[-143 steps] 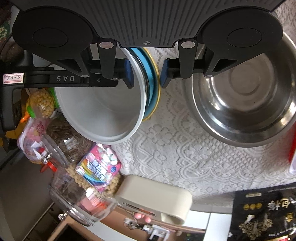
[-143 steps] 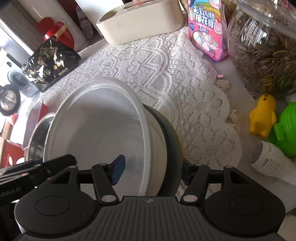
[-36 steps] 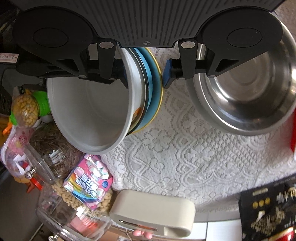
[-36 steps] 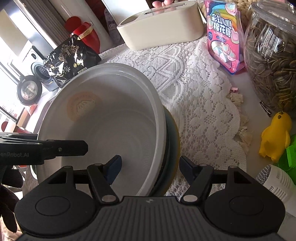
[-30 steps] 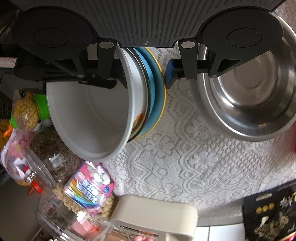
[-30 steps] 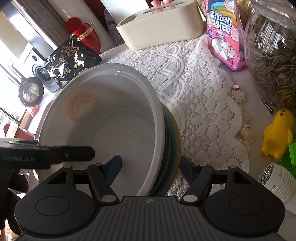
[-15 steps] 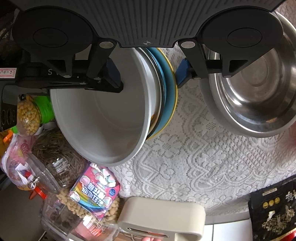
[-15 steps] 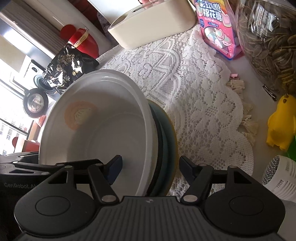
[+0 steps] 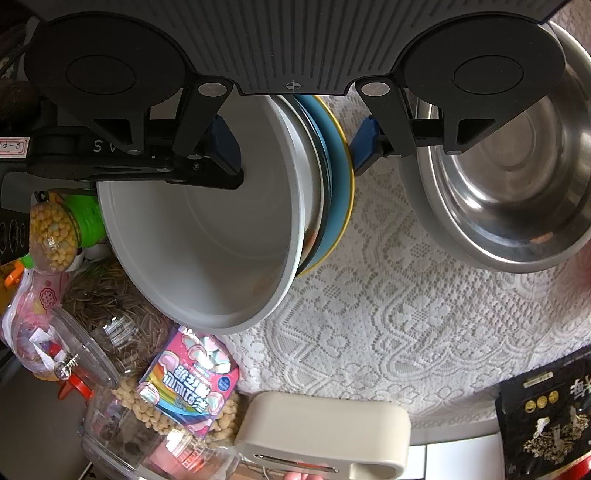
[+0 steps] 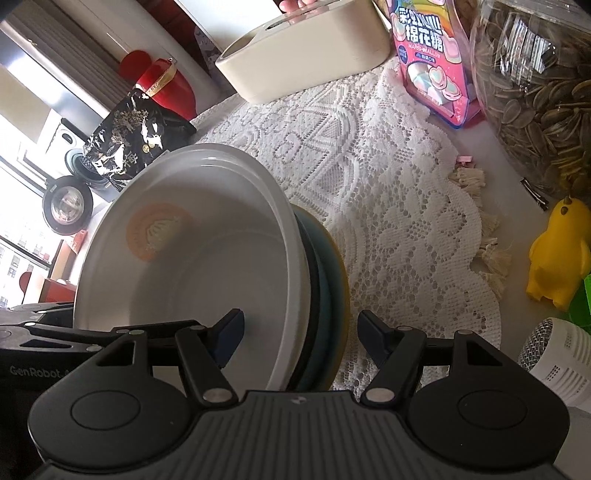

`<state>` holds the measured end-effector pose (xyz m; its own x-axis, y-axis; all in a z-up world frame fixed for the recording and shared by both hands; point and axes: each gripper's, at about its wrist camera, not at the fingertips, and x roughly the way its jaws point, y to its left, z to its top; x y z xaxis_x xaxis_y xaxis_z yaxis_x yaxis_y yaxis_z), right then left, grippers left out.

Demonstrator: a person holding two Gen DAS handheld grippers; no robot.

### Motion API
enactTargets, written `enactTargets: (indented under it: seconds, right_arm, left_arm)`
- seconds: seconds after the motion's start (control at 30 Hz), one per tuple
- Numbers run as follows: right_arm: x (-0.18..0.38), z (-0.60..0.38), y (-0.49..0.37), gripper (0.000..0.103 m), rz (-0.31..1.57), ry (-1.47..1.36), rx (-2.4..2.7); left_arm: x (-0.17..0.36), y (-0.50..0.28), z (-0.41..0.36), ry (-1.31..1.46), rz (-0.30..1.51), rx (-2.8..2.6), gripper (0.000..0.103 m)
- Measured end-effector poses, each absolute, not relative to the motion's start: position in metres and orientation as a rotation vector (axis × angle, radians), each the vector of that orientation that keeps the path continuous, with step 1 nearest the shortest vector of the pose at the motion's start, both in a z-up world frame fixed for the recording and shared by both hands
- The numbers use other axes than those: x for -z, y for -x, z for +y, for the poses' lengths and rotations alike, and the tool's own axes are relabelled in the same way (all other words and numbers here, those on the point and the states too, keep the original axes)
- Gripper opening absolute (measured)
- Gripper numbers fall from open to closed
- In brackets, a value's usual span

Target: Organize plates and bowls

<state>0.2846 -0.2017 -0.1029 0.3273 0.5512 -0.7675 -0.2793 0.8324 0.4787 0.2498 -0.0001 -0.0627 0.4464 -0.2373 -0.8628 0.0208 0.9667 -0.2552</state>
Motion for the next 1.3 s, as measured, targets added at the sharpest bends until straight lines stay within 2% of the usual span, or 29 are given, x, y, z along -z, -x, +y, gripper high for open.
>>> enactTargets:
  seconds: [0.27, 0.4, 1.3]
  right_arm:
    - [0.104, -0.202, -0.285, 0.068, 1.115, -0.287, -0.572]
    - [0.103, -0.198, -0.282, 0.062, 1.116, -0.276, -0.608]
    - [0.096, -0.187, -0.285, 0.063, 1.103, -0.271, -0.641]
  left_arm:
    - [0.063, -0.250, 0.000, 0.220, 1.099, 0.162, 0.068]
    - [0.063, -0.249, 0.002, 0.221, 1.101, 0.161, 0.066]
    - [0.059, -0.229, 0.006, 0.224, 1.158, 0.143, 0.064]
